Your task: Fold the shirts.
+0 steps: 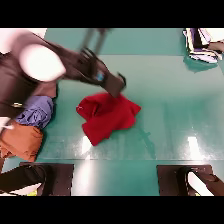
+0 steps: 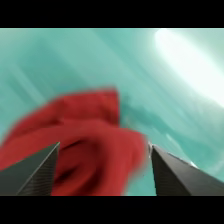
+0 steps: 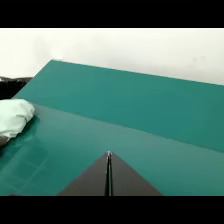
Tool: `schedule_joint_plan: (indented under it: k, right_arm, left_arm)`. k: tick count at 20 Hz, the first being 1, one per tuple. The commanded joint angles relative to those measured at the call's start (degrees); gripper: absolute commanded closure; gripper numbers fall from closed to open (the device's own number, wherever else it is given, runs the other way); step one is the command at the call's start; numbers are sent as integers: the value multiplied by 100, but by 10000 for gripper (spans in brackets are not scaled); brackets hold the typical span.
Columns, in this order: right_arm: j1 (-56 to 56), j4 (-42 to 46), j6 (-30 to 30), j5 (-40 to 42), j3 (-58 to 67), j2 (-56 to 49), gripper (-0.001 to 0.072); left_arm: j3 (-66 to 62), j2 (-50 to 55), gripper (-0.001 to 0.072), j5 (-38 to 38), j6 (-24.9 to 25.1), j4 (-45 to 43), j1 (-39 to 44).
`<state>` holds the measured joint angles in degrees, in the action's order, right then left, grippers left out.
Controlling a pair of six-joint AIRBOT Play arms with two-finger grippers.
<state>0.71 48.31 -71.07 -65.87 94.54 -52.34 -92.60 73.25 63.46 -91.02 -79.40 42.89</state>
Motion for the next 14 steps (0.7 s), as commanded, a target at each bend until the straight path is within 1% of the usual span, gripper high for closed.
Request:
schedule_joint_plan:
  k: [1, 3, 4, 6, 8, 9, 11, 12, 14]
  right_arm:
    - [-4, -33, -2, -254, 13, 4, 695]
    - [-4, -35, -2, -328, 13, 4, 695]
    - [-4, -37, -2, -334, 13, 4, 695]
    - [-4, -37, -4, -334, 11, 4, 695]
    - [-4, -37, -4, -334, 11, -13, 695]
    - [-4, -37, -4, -334, 7, -11, 695]
    - [-4, -37, -4, -354, 0, -9, 695]
    - [-4, -35, -4, -389, 0, -9, 695]
    - [-4, -26, -4, -533, 0, -13, 695]
  left_arm:
    - [509, 227, 54, -442, -28, -544, 168]
    - [498, 225, 54, -387, -72, -1510, -238]
    - [507, 229, 54, -289, -72, -1631, -586]
    - [682, 234, 54, -129, -72, -1405, -1427]
    - [1150, 234, 54, 74, -15, -796, -2179]
    - [1434, 232, 54, 173, 109, -459, -2411]
    - [2096, 232, 54, 199, 470, 79, -2656]
    - [2415, 232, 54, 105, 592, 162, -2669]
    - [3049, 232, 54, -382, 621, 168, -2669]
